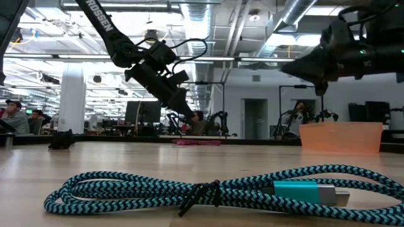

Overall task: Pick and place USB-C Cables
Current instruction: Put the black and pink charger cable into the orange bin

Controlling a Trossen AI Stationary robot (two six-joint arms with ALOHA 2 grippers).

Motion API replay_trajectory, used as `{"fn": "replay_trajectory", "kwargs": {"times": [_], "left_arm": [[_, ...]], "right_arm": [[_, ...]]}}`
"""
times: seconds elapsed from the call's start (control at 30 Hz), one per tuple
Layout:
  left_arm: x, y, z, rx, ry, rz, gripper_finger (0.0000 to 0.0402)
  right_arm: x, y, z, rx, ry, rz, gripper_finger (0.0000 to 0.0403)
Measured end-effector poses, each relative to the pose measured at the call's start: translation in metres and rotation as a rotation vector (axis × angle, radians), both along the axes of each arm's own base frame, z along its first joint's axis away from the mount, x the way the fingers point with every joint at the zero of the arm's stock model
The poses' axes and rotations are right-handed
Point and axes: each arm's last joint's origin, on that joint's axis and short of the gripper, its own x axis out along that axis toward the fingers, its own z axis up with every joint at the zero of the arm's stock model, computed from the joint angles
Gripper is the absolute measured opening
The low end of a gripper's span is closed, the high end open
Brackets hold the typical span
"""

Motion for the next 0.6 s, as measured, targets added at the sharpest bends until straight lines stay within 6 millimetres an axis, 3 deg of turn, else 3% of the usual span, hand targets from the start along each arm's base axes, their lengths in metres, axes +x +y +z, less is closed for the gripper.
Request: {"fn": "replay_trajectory", "kwargs": {"times": [0.3, 0.6], "left_arm": [[-0.003, 0.002, -0.002, 0.021, 0.045, 0.029, 0.0128], [-0.013, 0.01, -0.006, -0.016, 0.079, 0.073, 0.0128]], "right_arm": [[0.044, -0.005, 0.012, -0.099, 0.089, -0.04, 0.005], [0.077, -0.032, 0.02, -0.049, 0.138, -0.24, 0.0118]]}}
